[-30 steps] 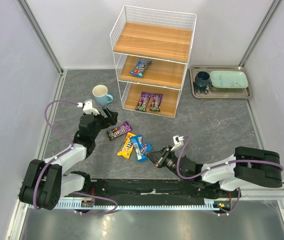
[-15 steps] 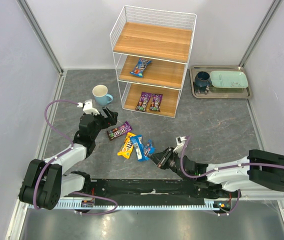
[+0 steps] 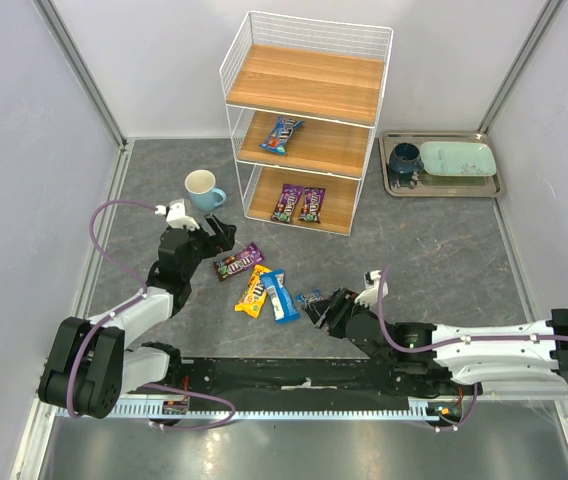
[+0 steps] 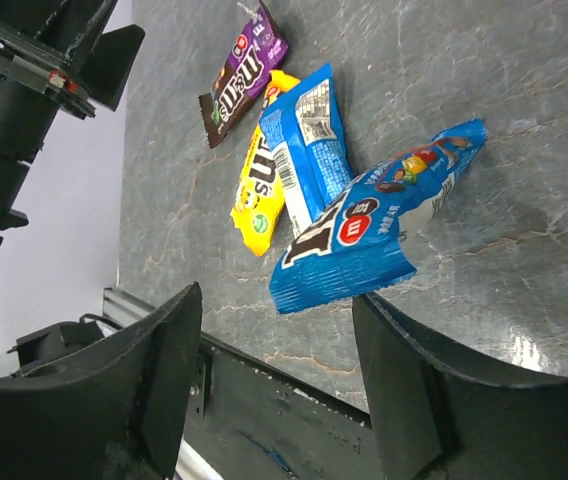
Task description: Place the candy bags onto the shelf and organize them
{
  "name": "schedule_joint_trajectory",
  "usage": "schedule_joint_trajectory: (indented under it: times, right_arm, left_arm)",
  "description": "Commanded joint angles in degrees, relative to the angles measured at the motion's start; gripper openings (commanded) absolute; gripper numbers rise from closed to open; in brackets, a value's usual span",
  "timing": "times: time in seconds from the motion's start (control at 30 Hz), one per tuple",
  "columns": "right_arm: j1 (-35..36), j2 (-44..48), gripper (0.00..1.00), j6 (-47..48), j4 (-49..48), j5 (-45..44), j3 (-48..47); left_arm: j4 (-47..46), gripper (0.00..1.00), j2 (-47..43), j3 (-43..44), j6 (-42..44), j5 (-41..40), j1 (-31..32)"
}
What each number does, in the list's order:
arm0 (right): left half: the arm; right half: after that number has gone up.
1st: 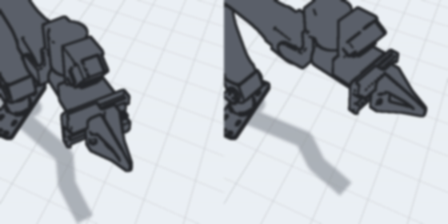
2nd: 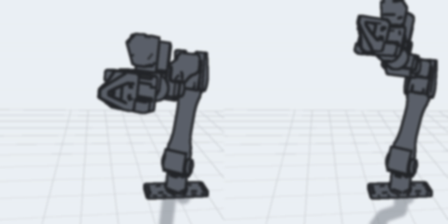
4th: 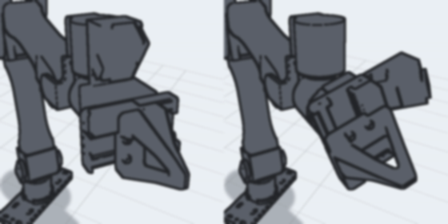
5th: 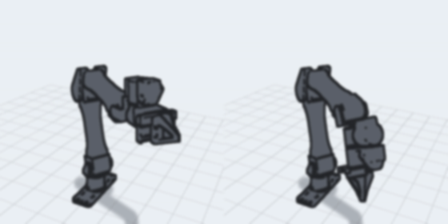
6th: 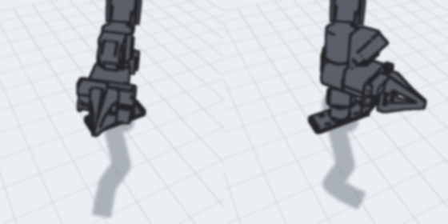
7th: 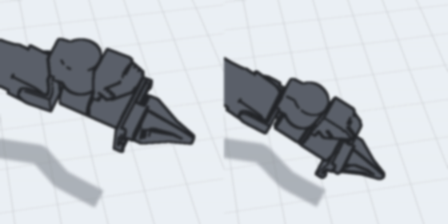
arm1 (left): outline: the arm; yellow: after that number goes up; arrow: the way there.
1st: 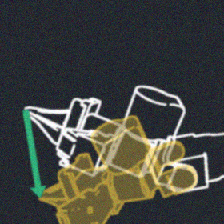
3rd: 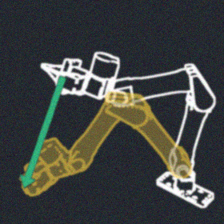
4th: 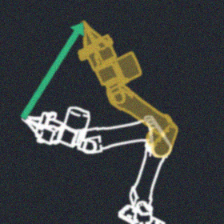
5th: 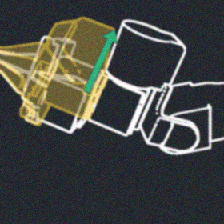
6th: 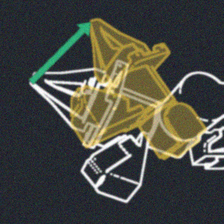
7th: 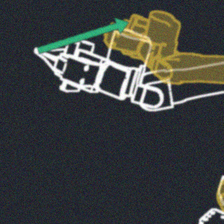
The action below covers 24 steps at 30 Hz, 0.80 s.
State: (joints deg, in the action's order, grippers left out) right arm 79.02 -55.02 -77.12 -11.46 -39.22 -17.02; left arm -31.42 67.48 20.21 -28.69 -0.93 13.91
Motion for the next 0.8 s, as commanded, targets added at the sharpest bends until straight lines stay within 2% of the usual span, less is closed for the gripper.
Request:
schedule_joint_trajectory:
  times: [0.0,0.2,0.5,0.6,0.77]
  right_arm:
    - [0.96,1.41,0.70,-1.71,19.68,-6.65,-6.62]
    - [1.83,-0.17,0.70,-3.91,32.53,-7.62,-12.77]
    - [7.19,-5.70,0.69,-5.23,48.53,-16.58,-23.58]
    - [7.55,-7.55,0.71,-4.62,50.75,-18.34,-26.05]
    - [7.03,-5.10,0.70,-1.29,50.40,-19.49,-23.86]
  left_arm:
    - [-2.15,0.94,0.19,0.80,-1.72,0.58,0.06]
    - [-2.15,0.94,0.19,0.80,-1.81,0.67,0.06]
    - [-2.33,0.94,0.28,0.80,-1.72,0.66,0.06]
    - [-2.24,0.94,0.46,0.80,-1.72,0.66,0.06]
    - [-2.24,0.94,0.54,0.80,-1.81,0.67,0.06]
